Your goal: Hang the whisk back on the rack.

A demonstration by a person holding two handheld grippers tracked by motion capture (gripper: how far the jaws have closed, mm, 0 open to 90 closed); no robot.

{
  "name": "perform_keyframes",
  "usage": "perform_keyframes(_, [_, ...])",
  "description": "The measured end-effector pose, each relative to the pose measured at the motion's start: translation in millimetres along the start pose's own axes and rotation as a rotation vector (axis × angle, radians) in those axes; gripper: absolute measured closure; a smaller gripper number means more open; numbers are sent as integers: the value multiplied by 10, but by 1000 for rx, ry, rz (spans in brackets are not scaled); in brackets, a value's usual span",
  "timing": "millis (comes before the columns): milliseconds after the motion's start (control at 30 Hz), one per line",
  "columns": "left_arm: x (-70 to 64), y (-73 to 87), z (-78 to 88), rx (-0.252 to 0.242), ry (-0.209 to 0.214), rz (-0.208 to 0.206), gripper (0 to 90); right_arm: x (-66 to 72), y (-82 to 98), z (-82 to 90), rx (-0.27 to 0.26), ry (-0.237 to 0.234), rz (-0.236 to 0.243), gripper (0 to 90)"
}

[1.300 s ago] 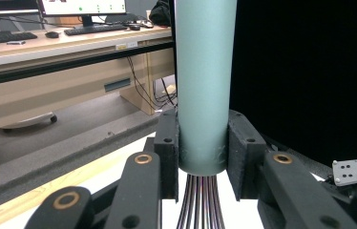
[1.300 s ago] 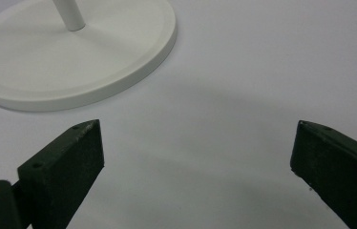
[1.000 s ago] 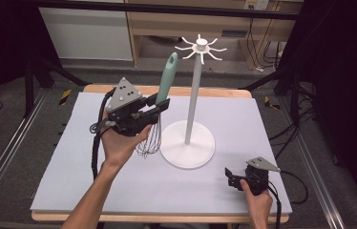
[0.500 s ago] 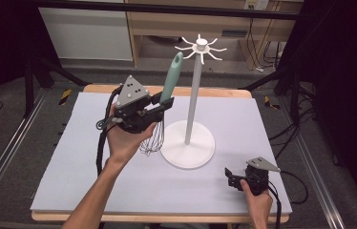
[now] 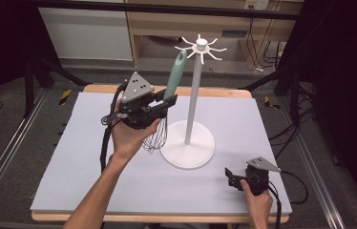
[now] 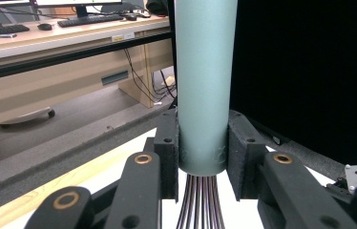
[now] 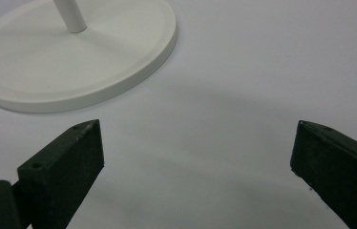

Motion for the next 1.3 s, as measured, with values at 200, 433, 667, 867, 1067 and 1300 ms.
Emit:
perform_keyframes(200, [-17, 14, -61, 10, 1, -3, 686, -3, -1, 3, -1, 2, 0, 45])
perform_keyframes(433, [-37, 34, -127, 19, 2, -1, 685, -6, -1, 4, -1, 3, -1, 45])
perform_keyframes(667, [-56, 44, -167, 19, 2, -1, 685, -6, 1, 1, 0, -1, -1, 45])
perform_keyframes(867, [-66, 55, -186, 14, -2, -4, 684, -6, 2, 1, 1, -1, -3, 45])
perform_keyframes(1067, [-82, 74, -246, 14, -14, -11, 682, -21, 7, -2, 5, 0, -4, 45])
perform_keyframes(1300, [-102, 77, -306, 7, -27, -16, 680, -35, 5, -19, 6, -3, -11, 45])
Point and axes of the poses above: each handheld gripper's, and its own axes: z roughly backward along the jaws, y roughly out of its underside, x roughly to its left, the point moved 4 cm from there along -z, roughly forward along the jaws, and after that the axes turned 15 degrees about -y, right-handed, at the moved point
